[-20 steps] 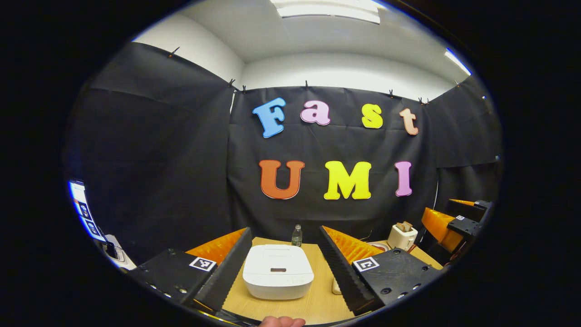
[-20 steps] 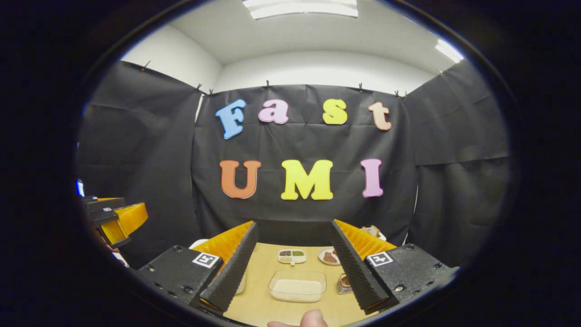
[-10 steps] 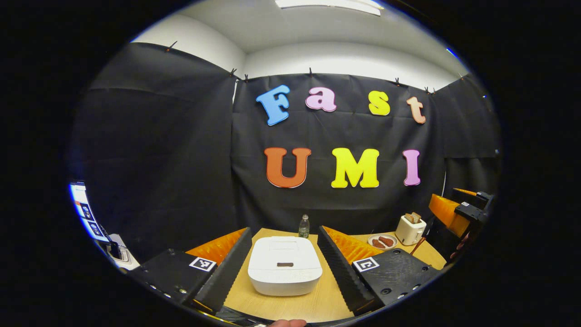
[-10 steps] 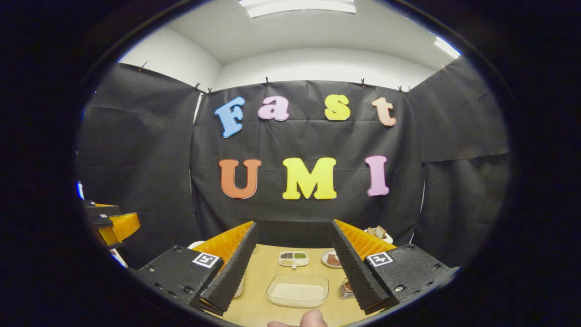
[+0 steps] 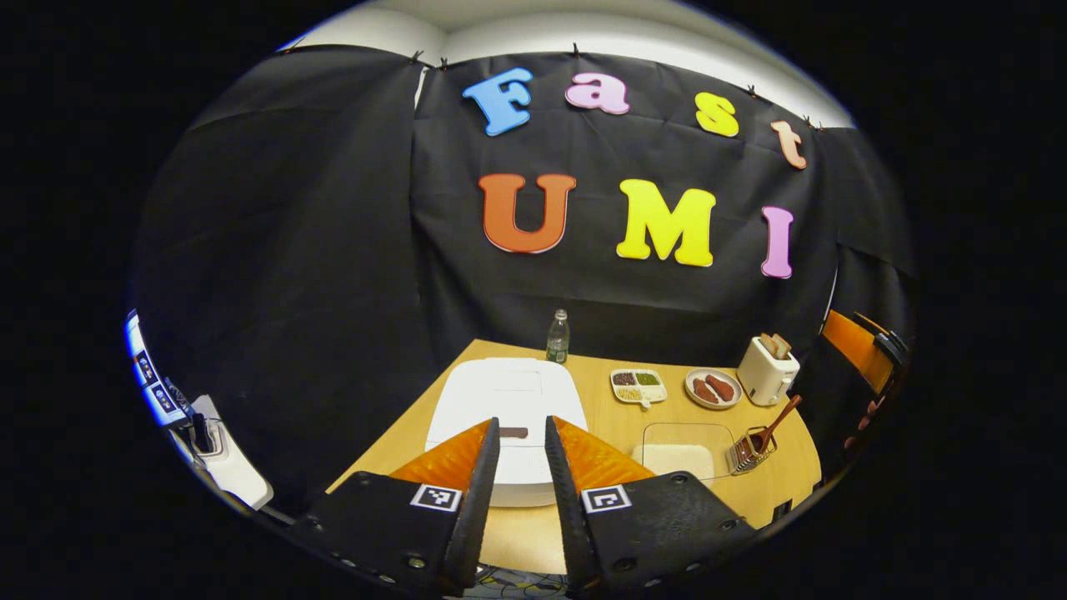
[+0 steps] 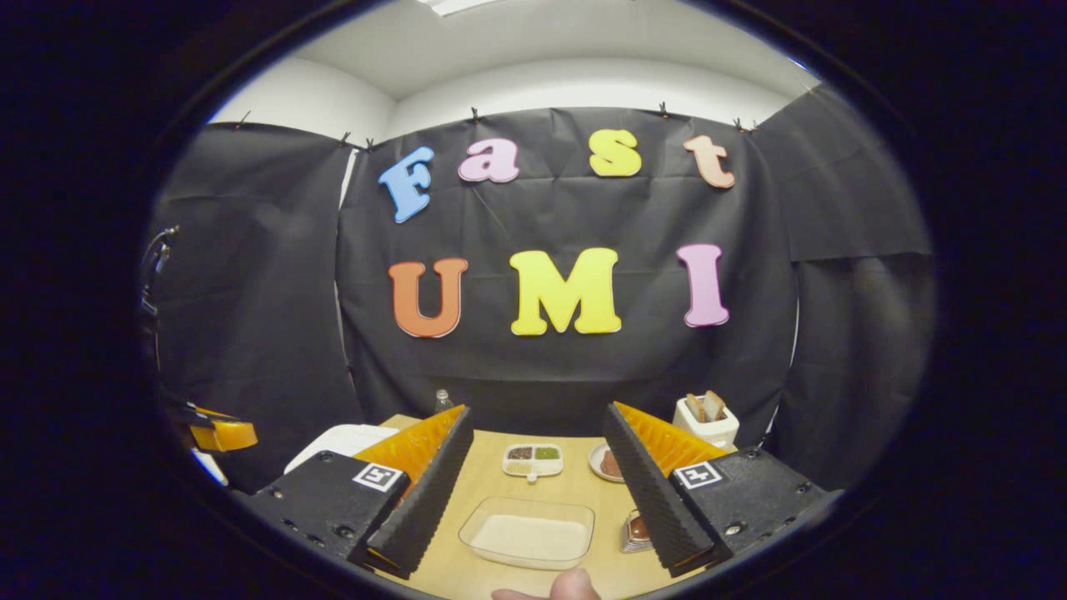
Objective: Close the left gripper, press the button to open the rice cooker; take a wooden spoon from the chopstick holder with the right hand, scoop a spoonful of rice and pour it into the rice cooker, then put the wooden spoon back into the chopstick holder.
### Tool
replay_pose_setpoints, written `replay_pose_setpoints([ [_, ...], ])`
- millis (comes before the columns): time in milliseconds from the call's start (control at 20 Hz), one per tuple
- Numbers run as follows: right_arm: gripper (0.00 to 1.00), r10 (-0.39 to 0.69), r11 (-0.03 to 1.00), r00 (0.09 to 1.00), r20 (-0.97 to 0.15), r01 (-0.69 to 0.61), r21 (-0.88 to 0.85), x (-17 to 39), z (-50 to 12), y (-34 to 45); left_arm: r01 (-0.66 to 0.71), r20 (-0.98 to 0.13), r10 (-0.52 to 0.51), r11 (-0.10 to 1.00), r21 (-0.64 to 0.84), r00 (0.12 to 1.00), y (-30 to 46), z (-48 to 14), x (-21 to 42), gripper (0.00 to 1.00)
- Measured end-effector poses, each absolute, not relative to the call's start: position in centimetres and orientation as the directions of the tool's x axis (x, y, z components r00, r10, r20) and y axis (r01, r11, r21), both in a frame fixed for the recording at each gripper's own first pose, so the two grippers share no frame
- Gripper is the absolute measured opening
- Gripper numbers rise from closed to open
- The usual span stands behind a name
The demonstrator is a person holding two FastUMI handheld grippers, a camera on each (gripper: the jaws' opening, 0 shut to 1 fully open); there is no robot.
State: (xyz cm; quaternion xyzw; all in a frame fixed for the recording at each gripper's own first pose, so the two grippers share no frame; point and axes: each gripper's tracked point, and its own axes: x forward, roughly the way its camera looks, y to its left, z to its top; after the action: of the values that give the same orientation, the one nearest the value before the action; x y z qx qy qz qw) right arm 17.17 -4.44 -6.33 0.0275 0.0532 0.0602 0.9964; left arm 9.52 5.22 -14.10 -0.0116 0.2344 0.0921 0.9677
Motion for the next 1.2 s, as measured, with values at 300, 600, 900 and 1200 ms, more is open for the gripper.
replay_pose_setpoints([
  [300,1.00,0.116,0.992,0.975,-0.190,-0.103,0.080,20.6,-10.2,-7.5,-0.229,-0.613,0.129,0.969,-0.087,0.779,6.3,-18.2,13.1,0.01],
  [600,0.99,0.074,0.992,0.978,-0.194,-0.051,0.118,20.3,-10.4,-9.3,-0.232,-0.681,0.069,0.961,-0.152,0.729,8.1,-22.1,17.1,0.00],
  [900,0.99,0.022,0.996,0.974,-0.223,-0.002,0.088,19.6,-11.5,-12.0,-0.214,-0.727,0.076,0.972,-0.099,0.683,10.2,-25.5,19.0,0.00],
  [1200,0.99,0.011,0.995,0.970,-0.245,0.014,0.101,19.4,-11.9,-11.7,-0.221,-0.753,0.071,0.970,-0.099,0.654,11.0,-27.3,18.4,0.00],
])
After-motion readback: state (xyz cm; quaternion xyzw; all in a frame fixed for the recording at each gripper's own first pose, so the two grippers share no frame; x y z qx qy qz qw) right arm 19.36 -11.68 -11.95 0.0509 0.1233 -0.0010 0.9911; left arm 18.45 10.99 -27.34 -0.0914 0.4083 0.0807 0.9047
